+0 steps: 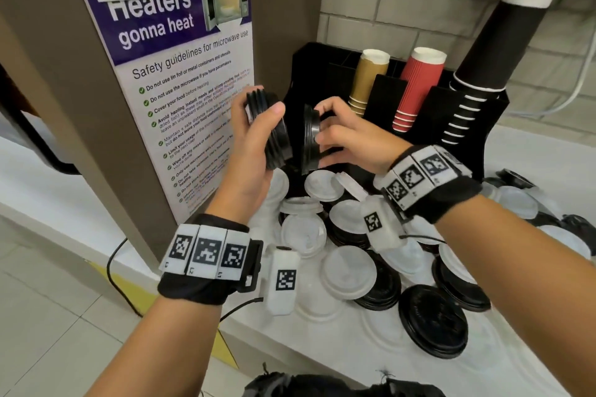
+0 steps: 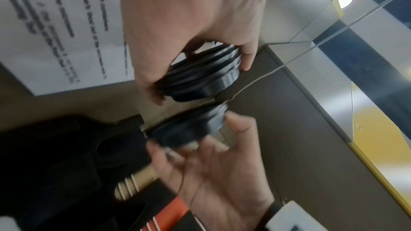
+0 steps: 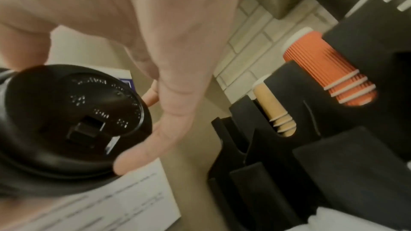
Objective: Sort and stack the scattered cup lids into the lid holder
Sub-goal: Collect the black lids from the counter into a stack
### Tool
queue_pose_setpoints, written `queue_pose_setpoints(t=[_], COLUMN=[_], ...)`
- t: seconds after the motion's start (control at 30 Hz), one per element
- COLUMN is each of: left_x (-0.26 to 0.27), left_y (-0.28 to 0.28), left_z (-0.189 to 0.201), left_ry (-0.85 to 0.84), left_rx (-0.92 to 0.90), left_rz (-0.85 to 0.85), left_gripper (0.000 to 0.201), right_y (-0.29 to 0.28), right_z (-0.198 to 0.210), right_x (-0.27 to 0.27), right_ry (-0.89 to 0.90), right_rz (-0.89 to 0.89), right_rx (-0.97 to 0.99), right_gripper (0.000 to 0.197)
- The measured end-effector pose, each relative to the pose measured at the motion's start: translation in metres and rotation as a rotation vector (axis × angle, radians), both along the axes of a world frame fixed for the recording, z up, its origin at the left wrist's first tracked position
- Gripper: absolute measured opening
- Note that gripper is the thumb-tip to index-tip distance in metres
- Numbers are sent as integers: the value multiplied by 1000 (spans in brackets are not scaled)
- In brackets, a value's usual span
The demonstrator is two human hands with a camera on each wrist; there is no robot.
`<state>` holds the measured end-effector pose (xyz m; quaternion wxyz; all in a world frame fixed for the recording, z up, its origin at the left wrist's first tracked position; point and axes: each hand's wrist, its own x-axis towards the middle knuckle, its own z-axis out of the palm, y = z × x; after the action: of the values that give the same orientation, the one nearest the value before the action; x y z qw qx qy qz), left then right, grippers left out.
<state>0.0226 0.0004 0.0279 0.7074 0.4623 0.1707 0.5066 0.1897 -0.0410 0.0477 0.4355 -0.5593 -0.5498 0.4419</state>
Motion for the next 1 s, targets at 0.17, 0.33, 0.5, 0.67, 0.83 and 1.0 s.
queue_pose_setpoints(t=[0.17, 0.33, 0.5, 0.67, 0.83, 1.0], left_x=[18, 19, 24, 27, 20, 11], left_y=[-5, -3, -2, 4, 20, 30], left_z=[-8, -17, -19, -20, -7, 3], left_ry=[96, 94, 53, 79, 59, 13], left_rx=[8, -4, -51, -49, -10, 65], left_rz=[-16, -81, -90, -105, -5, -28], left_gripper=[54, 52, 58, 49, 47, 41], right_y=[-9, -11, -8, -3, 22, 52], right_z=[2, 7, 4, 3, -5, -39], right_x=[-10, -7, -8, -3, -2, -34], right_ry=[36, -33, -51, -79, -303, -1098], right_rz=[59, 41, 20, 24, -192, 248], right_rx=[69, 80, 86, 73, -2, -215], right_gripper=[38, 45, 41, 38, 29, 77])
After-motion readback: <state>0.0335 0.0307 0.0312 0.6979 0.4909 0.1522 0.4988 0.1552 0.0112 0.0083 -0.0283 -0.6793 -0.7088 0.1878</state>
